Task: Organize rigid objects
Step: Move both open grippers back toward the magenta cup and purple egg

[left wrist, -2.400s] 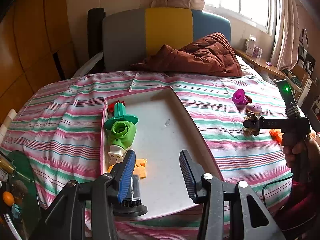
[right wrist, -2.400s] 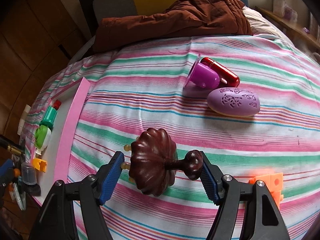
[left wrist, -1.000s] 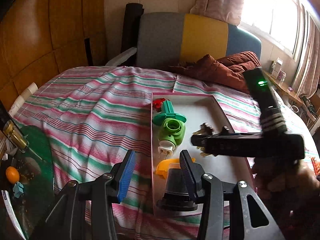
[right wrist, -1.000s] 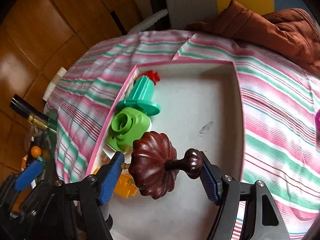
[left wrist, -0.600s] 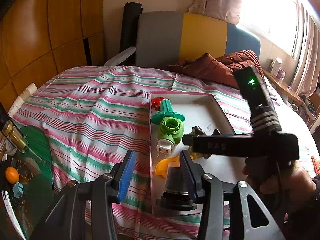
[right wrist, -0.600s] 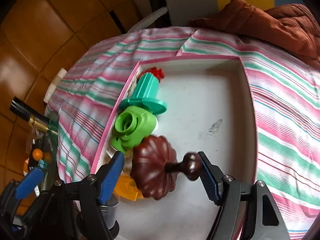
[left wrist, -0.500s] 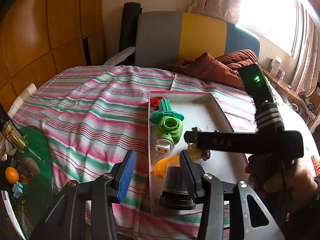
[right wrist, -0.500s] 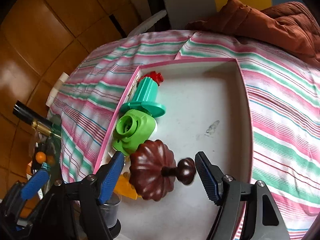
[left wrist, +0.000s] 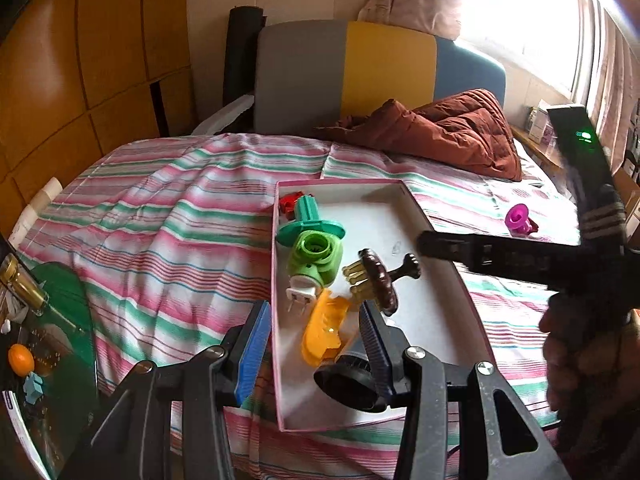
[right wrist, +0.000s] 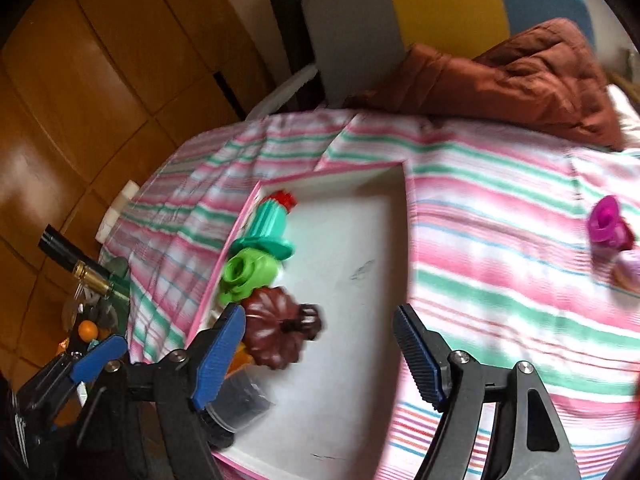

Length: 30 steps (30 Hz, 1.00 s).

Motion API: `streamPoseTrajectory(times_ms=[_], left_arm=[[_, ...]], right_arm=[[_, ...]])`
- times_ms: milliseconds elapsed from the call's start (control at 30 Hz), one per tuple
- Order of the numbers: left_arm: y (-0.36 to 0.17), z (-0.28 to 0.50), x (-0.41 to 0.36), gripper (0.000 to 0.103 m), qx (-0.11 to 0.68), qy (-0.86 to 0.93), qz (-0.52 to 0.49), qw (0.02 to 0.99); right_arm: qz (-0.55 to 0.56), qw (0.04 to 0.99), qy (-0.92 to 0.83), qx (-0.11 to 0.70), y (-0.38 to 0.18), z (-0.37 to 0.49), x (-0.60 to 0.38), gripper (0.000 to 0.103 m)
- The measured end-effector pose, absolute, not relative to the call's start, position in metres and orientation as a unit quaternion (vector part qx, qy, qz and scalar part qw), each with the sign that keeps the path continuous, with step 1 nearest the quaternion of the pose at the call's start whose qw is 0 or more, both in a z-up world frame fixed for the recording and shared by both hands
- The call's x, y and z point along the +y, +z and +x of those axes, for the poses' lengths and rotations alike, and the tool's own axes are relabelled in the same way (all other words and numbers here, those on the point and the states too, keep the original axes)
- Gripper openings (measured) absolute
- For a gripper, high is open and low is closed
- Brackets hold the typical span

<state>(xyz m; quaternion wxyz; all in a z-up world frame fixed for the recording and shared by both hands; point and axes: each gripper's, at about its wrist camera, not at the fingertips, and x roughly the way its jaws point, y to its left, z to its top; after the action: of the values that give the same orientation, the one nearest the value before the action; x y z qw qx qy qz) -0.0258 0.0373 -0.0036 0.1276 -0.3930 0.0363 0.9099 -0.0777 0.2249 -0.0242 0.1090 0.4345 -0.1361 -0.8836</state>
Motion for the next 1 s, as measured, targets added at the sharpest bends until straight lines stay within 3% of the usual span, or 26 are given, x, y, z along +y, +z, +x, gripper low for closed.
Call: streamPoseTrajectory(times_ms=[333,600,867,1000], left_arm=[[-0.001,-0.027,0.06,0.046,0.046,0.906,-0.394,0.151],[0.007,-0.029,0.094,0.046,0.071,0.903,-0.384,0.177],[0.014,-0.034,0.158,0.046,0.112,0.895,-0.374,0.215],[0.013,-0.035,0.183,0.046,0.123,0.89,-0.374,0.229]], right_arm=[[0.424,0.008,-0.888,-0.177,-0.025,-0.046,0.329,0.078],[0.414,-0.135,-0.879,-0.196,-0.032,-0.014,0.446,0.078],[0.377,-0.223,-0.837,-0.329,-0.05,0.019,0.533,0.078],[0.372,-0.226,-0.83,-0.35,-0.05,0.021,0.539,0.079]])
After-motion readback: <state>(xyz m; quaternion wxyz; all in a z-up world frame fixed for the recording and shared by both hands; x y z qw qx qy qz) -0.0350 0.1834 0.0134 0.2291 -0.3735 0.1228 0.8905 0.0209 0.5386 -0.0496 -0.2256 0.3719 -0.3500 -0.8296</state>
